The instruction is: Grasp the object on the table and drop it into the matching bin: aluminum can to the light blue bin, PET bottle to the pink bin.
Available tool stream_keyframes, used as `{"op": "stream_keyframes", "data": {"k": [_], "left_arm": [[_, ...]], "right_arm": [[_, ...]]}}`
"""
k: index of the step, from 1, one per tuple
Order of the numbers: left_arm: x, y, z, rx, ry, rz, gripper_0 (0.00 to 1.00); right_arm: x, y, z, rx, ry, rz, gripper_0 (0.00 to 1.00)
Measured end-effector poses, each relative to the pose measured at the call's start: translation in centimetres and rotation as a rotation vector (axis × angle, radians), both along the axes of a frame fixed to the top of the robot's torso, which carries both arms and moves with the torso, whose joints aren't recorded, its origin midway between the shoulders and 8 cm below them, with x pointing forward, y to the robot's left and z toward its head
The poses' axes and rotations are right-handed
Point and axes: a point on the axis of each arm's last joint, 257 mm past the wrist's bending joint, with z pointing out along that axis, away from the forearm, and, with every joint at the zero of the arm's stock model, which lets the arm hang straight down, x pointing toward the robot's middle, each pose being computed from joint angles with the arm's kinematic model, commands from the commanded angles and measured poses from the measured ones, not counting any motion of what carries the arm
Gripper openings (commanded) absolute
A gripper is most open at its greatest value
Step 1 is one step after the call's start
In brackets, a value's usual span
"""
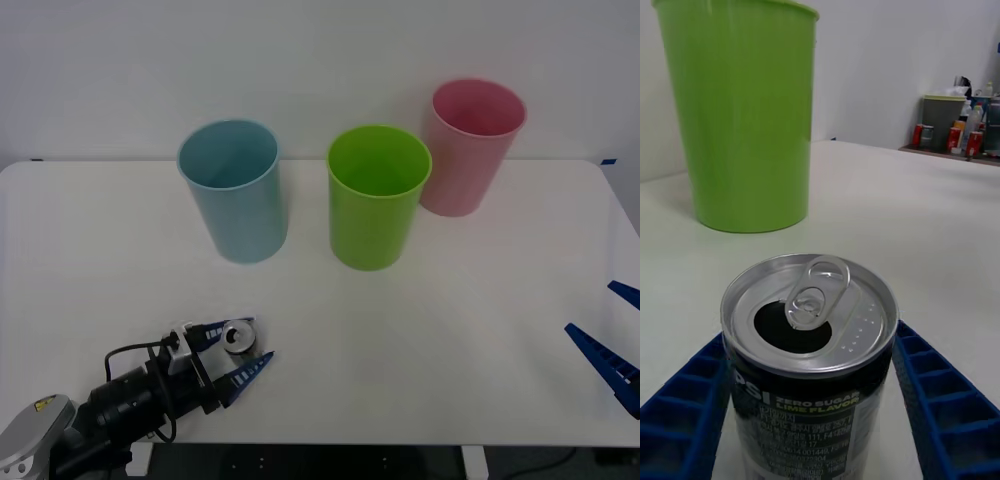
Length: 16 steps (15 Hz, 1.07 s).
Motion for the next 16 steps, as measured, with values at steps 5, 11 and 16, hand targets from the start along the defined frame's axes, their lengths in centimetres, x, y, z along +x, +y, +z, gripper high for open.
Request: {"op": "stream_keyframes", "data": {"k": [5,11,16], "left_arm": [[0.2,0.4,0.1,-0.001,0.000,0.011,0.00],[0.9,1.9,0.9,-0.025,-0.003,0.048,0.00],[1.6,4.7,2.6,-0.056,-0.014,0.088,0.00]], "right_arm": [[0.0,0.0,0.0,0.000,0.000,0.000,1.00],[0.0,0.0,0.0,0.000,0.000,0.000,1.00],[0.0,0.0,0.0,0.000,0.000,0.000,1.00]]}}
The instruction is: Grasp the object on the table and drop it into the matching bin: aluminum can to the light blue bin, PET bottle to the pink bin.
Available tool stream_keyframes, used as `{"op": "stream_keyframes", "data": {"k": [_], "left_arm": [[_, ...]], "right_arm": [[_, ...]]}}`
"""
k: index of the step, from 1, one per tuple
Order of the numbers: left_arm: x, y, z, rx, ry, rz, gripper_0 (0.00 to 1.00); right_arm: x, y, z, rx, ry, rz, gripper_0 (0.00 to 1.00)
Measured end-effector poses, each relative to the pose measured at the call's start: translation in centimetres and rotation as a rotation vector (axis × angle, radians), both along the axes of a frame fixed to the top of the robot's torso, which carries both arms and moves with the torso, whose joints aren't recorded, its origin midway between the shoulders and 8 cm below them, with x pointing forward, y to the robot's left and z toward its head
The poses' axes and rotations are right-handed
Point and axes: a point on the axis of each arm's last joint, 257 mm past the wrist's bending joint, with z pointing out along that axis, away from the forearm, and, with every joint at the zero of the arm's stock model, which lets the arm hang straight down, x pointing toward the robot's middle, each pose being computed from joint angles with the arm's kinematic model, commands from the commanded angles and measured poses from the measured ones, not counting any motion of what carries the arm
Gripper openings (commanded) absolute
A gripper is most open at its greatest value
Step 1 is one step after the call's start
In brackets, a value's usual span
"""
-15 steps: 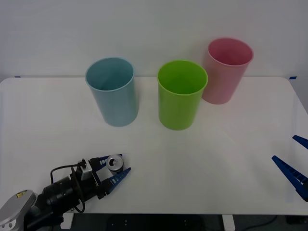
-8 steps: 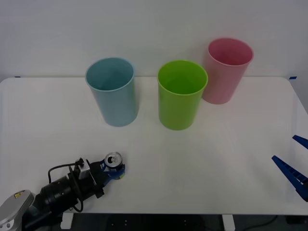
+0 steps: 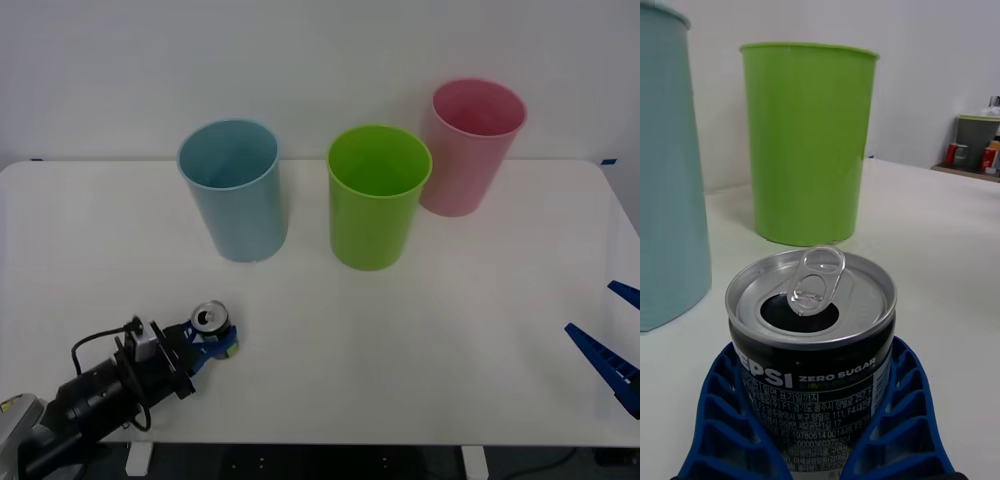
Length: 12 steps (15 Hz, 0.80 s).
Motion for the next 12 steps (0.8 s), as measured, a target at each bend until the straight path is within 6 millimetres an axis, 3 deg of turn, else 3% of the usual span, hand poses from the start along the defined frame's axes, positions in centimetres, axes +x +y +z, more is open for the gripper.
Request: {"op": "stream_keyframes", "data": {"k": [8,12], "left_arm": [[1.3,3.6,5.1,-0.095,-0.044,0.056,0.00],[1.6,4.9,8.5,-0.159,-0.044,0.074,0.00]], "right_arm": [[0.0,0.0,0.0,0.000,0.000,0.000,1.00],[0.0,0.0,0.0,0.000,0.000,0.000,1.00]]}}
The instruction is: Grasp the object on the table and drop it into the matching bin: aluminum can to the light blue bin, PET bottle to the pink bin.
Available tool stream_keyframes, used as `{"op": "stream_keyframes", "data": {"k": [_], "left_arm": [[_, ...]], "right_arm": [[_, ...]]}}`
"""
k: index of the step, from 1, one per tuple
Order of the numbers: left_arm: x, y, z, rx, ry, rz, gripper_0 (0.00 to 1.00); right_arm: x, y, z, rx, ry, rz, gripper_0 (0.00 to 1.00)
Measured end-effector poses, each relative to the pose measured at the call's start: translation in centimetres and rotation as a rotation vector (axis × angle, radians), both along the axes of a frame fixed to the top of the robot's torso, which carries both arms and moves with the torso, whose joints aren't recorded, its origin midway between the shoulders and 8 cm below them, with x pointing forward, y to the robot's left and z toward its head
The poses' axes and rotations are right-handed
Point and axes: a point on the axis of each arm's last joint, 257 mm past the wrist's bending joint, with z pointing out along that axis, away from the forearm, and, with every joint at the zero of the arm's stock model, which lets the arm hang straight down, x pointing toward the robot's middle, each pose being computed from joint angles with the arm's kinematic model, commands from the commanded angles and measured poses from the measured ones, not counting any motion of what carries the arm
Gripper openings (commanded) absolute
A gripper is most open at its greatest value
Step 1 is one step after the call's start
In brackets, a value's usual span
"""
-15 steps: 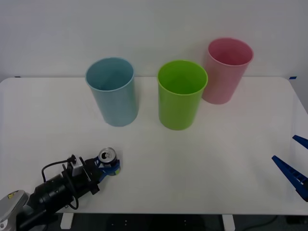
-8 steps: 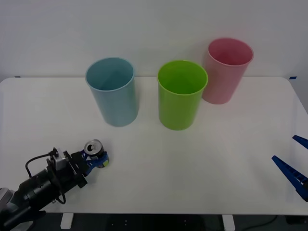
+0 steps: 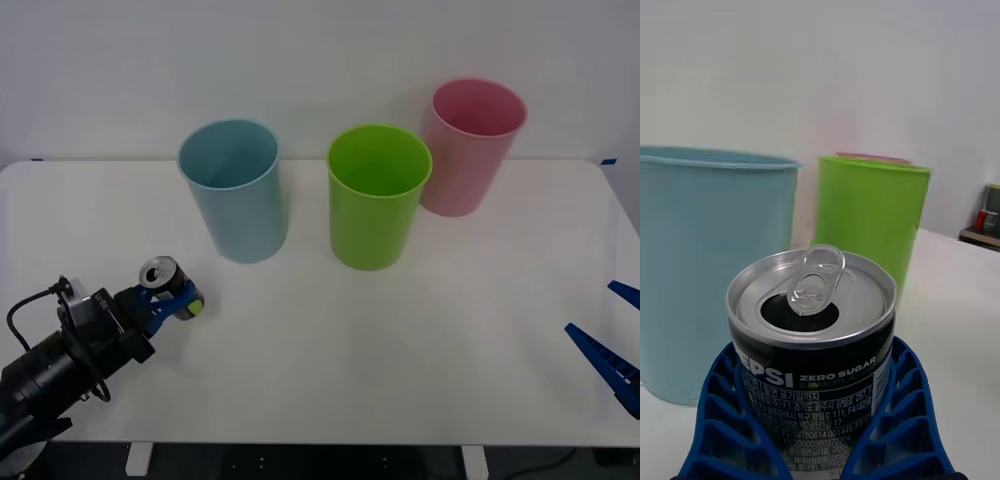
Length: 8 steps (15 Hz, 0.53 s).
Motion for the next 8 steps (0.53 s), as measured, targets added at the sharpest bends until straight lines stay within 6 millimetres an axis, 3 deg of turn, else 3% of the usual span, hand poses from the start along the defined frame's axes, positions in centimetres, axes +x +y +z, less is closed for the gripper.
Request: {"op": "stream_keyframes", "data": {"k": [8], "left_arm": [[1.5,1.3,7.7,-0.075,-0.015,0.062,0.00]], "right_arm": [[0.0,0.0,0.0,0.000,0.000,0.000,1.00]]}}
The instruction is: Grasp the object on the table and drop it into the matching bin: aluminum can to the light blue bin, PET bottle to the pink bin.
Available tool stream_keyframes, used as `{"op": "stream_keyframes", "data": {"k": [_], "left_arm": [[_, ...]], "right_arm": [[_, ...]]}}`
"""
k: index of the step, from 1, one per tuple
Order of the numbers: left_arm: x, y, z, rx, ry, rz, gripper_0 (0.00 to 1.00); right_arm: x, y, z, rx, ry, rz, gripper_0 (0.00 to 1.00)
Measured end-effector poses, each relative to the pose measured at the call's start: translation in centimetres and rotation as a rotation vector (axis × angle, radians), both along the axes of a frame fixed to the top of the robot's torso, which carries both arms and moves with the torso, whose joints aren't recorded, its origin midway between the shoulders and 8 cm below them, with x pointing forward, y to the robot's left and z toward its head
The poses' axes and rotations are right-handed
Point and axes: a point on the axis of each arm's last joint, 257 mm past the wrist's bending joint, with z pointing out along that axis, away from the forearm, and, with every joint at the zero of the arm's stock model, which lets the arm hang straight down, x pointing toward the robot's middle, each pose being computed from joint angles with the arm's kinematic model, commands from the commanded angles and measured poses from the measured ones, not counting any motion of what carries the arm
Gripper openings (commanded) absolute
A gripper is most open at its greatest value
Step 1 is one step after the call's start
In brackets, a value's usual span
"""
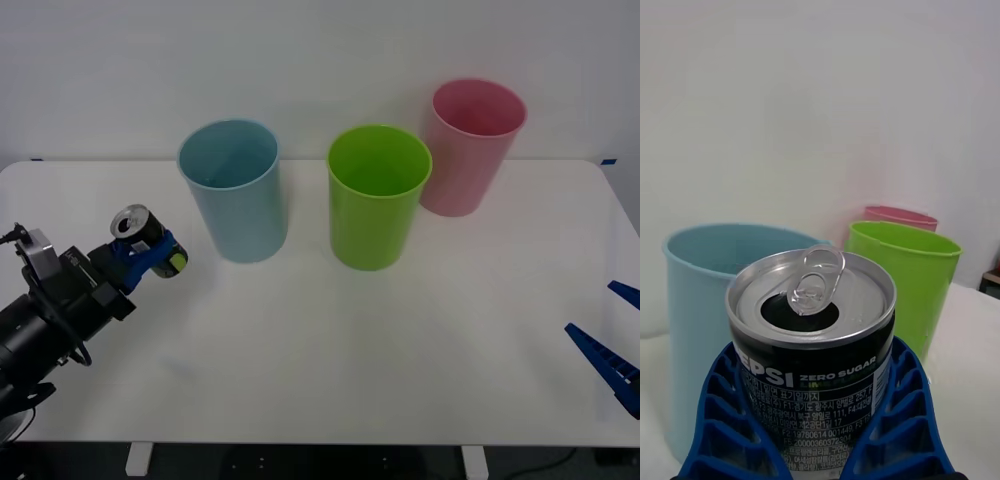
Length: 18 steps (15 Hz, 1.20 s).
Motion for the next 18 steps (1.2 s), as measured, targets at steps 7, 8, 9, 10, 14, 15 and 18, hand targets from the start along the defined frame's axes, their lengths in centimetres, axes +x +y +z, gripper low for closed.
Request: {"op": "stream_keyframes", "data": {"k": [7,8,9,10,14,15,18], "left_arm": [[0.0,1.3,6.7,-0.078,-0.006,-0.012,0.00],[-0.1,1.4,7.6,-0.087,-0.004,-0.013,0.00],[-0.2,1.5,8.6,-0.100,0.000,-0.015,0.00],[-0.2,1.6,9.5,-0.117,0.001,-0.017,0.00],[1.0,1.6,12.1,-0.134,0.000,0.026,0.00],[1.5,1.6,12.5,-0.123,-0.007,0.042,0.00],[3.6,1.1,13.6,-0.106,-0.023,0.083,0.00]], "right_arm": [[0.0,0.0,0.0,0.000,0.000,0.000,1.00],[0.0,0.0,0.0,0.000,0.000,0.000,1.00],[0.0,0.0,0.0,0.000,0.000,0.000,1.00],[0.0,0.0,0.0,0.000,0.000,0.000,1.00],[0.0,0.0,0.0,0.000,0.000,0.000,1.00],[0.0,0.0,0.0,0.000,0.000,0.000,1.00],[0.0,0.0,0.0,0.000,0.000,0.000,1.00]]}}
